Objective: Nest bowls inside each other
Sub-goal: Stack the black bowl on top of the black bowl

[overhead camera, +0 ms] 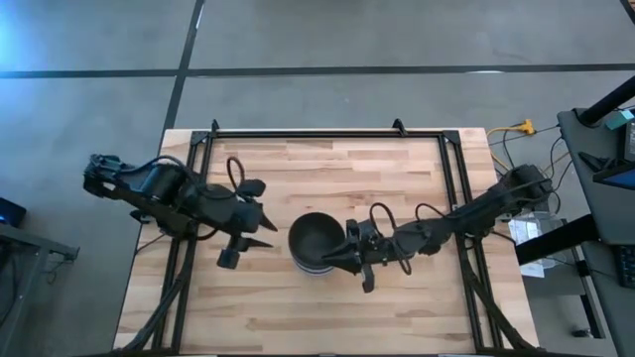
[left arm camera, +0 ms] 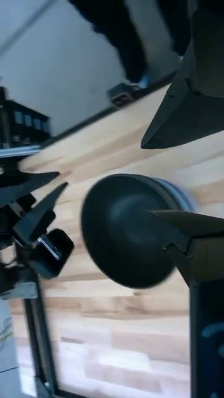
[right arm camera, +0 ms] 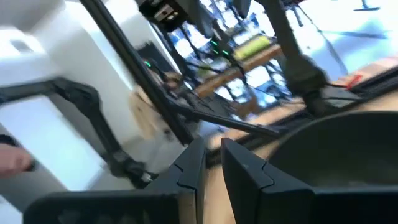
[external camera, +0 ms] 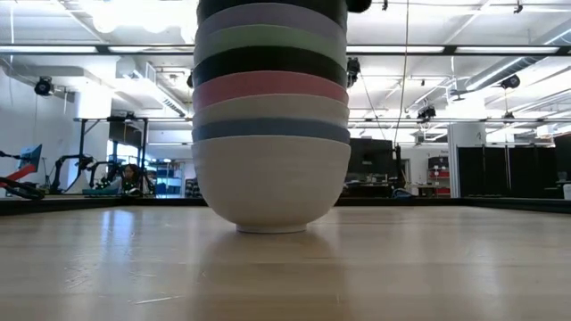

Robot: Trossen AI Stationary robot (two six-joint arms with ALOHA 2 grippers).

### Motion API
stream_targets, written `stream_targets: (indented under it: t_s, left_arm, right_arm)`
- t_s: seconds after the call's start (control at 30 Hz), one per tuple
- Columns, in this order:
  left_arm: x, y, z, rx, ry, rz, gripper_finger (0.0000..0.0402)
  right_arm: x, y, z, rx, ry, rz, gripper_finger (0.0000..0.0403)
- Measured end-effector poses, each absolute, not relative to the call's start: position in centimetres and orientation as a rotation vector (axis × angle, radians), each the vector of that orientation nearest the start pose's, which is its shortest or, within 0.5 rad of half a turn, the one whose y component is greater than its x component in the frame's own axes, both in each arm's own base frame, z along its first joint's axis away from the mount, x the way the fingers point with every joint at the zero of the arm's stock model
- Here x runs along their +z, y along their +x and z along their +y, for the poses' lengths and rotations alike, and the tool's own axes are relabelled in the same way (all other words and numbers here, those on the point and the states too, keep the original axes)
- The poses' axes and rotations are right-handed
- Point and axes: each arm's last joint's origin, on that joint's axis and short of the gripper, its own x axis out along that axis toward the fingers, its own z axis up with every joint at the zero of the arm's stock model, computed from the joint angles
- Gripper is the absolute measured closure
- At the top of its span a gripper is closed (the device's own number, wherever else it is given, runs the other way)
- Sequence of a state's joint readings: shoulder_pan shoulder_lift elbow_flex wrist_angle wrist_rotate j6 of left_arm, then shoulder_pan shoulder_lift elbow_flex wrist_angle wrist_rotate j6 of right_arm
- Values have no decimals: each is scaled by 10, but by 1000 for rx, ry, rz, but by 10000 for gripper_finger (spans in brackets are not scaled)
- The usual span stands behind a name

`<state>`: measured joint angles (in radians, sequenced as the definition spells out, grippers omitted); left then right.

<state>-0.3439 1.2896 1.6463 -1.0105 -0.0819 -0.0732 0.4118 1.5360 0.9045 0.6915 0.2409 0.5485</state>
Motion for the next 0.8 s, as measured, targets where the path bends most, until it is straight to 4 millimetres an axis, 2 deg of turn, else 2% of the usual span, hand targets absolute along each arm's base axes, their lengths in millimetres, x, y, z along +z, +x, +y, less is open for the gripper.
stream_targets:
  t_s: [0.27,0.37,0.53,0.7,0.8]
  left_arm:
    - [373,242,-84,-209,23,529,247]
    - [354,251,-86,-179,26,504,247]
    - [338,256,-85,-125,62,517,247]
    - [319,264,-88,-126,96,586,247]
    - [315,265,-88,-125,100,601,247]
  right_arm:
    - [322,305,125,121,415,139,355]
    - [337,300,123,111,397,181,355]
    - [357,292,119,111,387,186,355]
    - [366,286,117,117,361,165,356]
    - [368,284,116,117,354,154,356]
